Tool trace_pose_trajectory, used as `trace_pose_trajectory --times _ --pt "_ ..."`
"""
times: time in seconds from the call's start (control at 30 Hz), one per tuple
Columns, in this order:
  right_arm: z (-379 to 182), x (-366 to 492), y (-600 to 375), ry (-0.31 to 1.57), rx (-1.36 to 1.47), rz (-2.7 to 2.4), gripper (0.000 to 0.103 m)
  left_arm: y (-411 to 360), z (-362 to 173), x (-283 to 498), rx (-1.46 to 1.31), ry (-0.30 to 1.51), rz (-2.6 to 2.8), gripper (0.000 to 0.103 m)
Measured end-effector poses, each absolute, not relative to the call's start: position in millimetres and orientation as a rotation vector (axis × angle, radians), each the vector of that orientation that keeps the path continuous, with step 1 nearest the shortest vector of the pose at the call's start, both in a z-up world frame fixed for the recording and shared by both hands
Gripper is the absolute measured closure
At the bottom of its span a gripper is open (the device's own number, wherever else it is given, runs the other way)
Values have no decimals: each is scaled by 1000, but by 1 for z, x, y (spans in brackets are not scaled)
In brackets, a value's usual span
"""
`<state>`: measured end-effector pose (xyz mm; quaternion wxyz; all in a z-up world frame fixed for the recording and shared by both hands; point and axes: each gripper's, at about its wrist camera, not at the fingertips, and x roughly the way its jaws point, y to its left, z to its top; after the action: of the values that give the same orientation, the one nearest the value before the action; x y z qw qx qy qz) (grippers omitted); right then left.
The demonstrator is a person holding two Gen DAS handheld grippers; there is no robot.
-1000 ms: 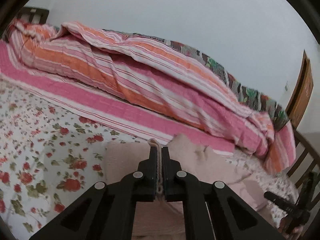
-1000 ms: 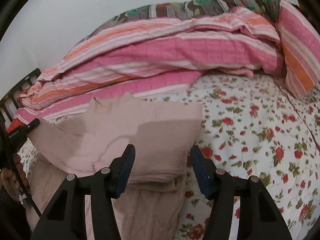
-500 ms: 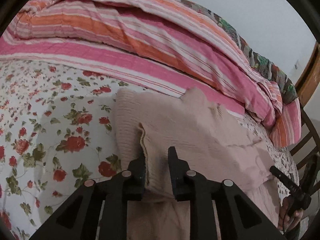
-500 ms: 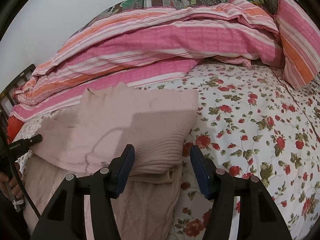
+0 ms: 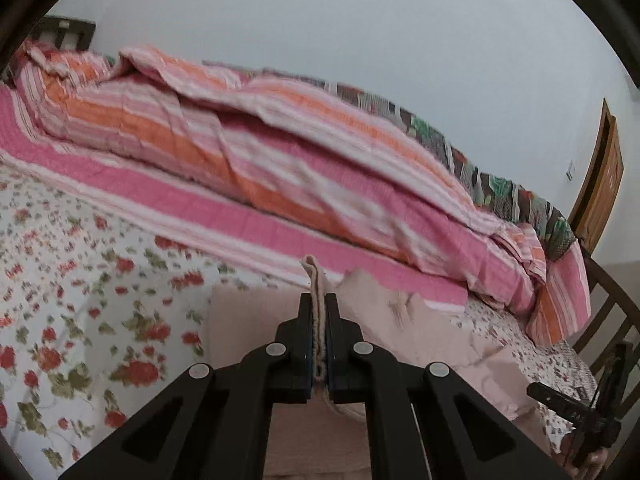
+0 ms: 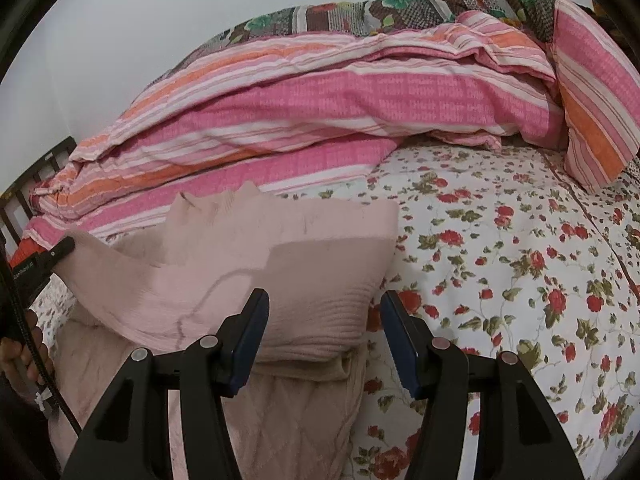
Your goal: Fold small clothes
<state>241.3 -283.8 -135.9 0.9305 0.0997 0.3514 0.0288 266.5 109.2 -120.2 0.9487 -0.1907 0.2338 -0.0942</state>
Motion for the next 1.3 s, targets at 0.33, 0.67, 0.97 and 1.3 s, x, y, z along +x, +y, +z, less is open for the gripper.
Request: trace_pose_trajectory --times 0.33,0.67,0.97,1.3 --pt "-155 253 -283 809 175 -4 46 112 -159 290 -375 786 -117 95" --pt "-142 229 -281 753 152 -3 46 113 -156 260 -277 770 -67 66" --pt "-122 179 -278 723 114 -12 46 128 -150 226 -258 724 -8 37" --pt "-124 93 -274 736 93 19 52 127 -159 150 -294 693 -89 38"
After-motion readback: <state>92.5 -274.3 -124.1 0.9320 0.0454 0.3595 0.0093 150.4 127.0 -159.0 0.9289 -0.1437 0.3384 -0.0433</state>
